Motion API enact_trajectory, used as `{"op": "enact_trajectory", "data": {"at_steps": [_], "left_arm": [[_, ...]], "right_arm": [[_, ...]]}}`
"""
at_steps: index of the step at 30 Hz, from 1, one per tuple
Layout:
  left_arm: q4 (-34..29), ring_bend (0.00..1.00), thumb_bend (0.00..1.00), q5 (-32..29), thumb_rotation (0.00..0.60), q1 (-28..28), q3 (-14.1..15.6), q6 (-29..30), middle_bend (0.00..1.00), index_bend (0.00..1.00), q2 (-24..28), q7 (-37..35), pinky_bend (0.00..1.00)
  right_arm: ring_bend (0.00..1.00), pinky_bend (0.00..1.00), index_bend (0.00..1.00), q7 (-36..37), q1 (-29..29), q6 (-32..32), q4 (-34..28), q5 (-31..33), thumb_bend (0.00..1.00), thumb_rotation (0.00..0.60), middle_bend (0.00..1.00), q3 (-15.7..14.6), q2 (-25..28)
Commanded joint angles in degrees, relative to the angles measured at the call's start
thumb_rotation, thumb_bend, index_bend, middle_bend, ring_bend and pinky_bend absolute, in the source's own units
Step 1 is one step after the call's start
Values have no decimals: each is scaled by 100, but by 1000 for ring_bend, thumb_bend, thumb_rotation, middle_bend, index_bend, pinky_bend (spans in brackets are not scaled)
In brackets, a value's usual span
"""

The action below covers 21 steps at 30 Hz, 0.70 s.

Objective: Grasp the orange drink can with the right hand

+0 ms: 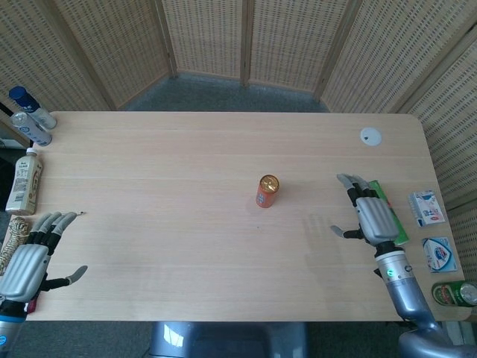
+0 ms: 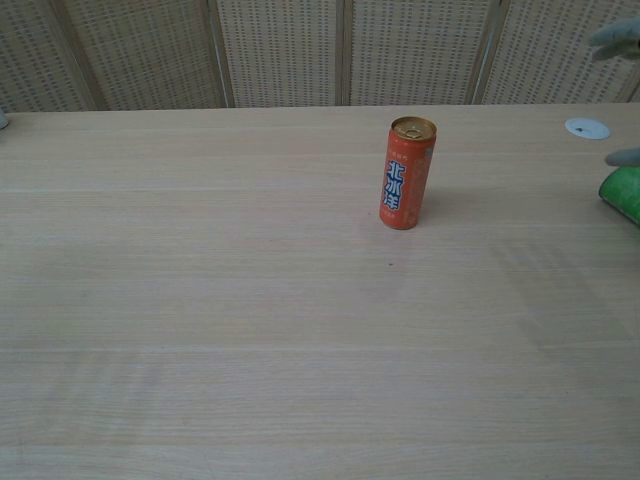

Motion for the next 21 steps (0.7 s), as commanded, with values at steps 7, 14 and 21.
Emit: {"op": "enact_trajectory", "data": {"at_steps": [7, 14, 21], "left_arm": [[60, 0, 271, -81, 567, -64, -23, -78, 120, 73, -8, -66, 0], [19, 0, 270, -136, 565, -34, -23, -28, 120, 72, 52, -38, 0], [9, 0, 269, -175, 565, -7, -10, -6, 121, 72, 50, -6, 0]], "right_arm": [[0, 0, 0, 752, 650, -843, 715, 349, 154, 600, 0, 282, -893], [0, 0, 0, 959, 1127, -1280, 1485, 578, 129, 600, 0, 487, -1548], [0, 0, 0, 1209, 1450, -1627, 2062, 791, 120, 600, 0, 652, -1950]]}}
